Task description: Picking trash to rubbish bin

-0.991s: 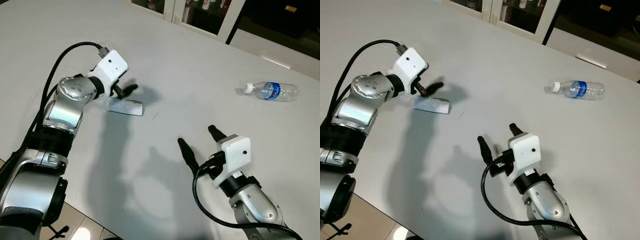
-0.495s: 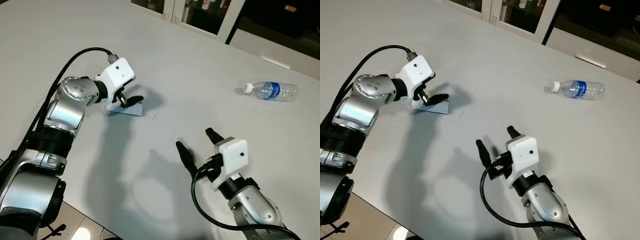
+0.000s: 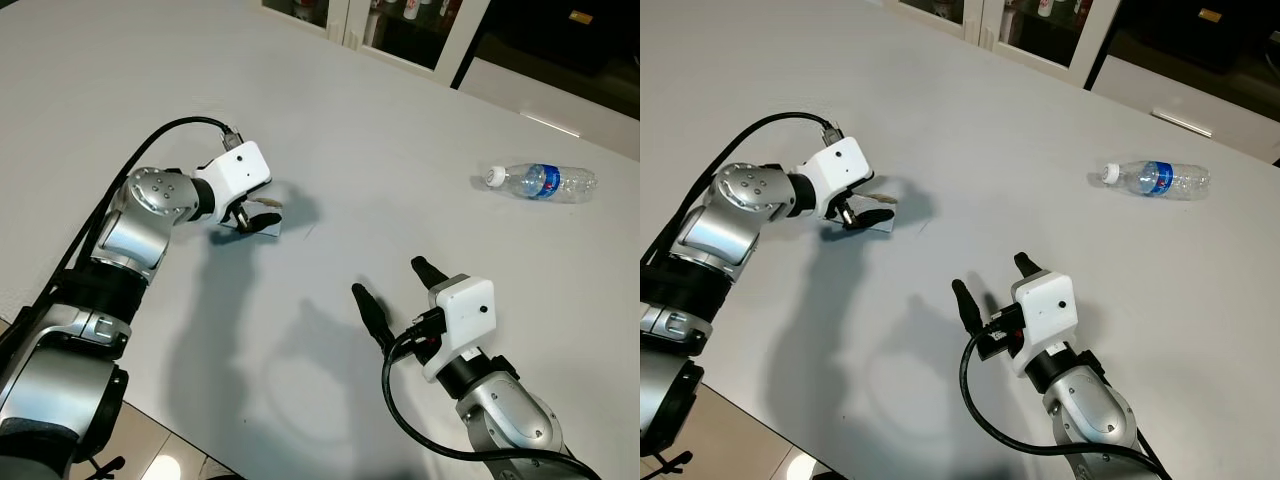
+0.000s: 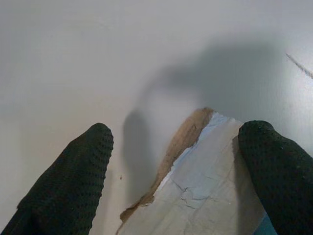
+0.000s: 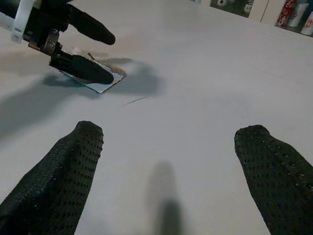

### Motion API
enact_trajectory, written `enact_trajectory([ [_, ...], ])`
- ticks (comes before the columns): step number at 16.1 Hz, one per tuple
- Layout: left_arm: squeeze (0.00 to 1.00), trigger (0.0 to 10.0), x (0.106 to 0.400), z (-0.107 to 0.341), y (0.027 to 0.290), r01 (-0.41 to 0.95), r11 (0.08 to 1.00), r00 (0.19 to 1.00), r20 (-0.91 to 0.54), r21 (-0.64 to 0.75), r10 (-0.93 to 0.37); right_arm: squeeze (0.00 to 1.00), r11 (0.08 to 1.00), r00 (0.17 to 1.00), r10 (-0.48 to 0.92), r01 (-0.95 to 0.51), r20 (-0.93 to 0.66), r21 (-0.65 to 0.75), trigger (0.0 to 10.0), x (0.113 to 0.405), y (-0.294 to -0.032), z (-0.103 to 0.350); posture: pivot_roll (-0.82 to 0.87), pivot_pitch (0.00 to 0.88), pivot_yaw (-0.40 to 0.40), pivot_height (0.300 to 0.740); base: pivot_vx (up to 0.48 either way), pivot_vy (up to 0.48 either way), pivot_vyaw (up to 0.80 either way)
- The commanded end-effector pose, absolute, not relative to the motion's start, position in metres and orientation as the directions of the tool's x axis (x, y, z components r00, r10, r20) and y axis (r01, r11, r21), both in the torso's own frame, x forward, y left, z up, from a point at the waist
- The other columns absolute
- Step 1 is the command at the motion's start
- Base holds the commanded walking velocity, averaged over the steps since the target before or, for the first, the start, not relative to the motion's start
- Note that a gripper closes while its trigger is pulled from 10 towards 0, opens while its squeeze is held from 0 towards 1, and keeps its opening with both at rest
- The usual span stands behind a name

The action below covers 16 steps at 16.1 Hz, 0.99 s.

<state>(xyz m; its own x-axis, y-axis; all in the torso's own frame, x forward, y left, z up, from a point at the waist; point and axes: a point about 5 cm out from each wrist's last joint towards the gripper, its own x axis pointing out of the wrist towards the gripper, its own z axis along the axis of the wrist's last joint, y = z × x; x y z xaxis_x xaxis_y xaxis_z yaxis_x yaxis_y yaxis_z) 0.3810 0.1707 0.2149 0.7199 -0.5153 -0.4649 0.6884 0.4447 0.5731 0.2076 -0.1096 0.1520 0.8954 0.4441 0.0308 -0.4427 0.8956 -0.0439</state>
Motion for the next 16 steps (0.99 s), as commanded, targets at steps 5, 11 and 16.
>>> enact_trajectory([
  [5, 0.8, 10.0, 0.384, 0.202, 0.174, 0.701, 0.369, 0.707, -0.527, 0.61, -0.471, 0.0, 0.897, 0.897, 0.442, -0.441, 0.022, -0.043, 10.0, 0.203, -0.11, 0.149, 0.24, 0.247, -0.09, 0.74, 0.0, 0.0, 0.0],
  [11, 0.0, 10.0, 0.388, 0.216, 0.178, 0.695, 0.329, 0.705, -0.515, 0.639, -0.489, 0.0, 0.897, 0.897, 0.441, -0.44, 0.022, -0.041, 10.0, 0.202, -0.109, 0.149, 0.24, 0.247, -0.086, 0.74, 0.0, 0.0, 0.0],
  [16, 0.0, 10.0, 0.386, 0.208, 0.19, 0.725, 0.305, 0.682, -0.585, 0.617, -0.438, 0.0, 0.895, 0.895, 0.445, -0.444, 0.021, -0.04, 10.0, 0.202, -0.108, 0.148, 0.25, 0.243, -0.085, 0.74, 0.0, 0.0, 0.0],
])
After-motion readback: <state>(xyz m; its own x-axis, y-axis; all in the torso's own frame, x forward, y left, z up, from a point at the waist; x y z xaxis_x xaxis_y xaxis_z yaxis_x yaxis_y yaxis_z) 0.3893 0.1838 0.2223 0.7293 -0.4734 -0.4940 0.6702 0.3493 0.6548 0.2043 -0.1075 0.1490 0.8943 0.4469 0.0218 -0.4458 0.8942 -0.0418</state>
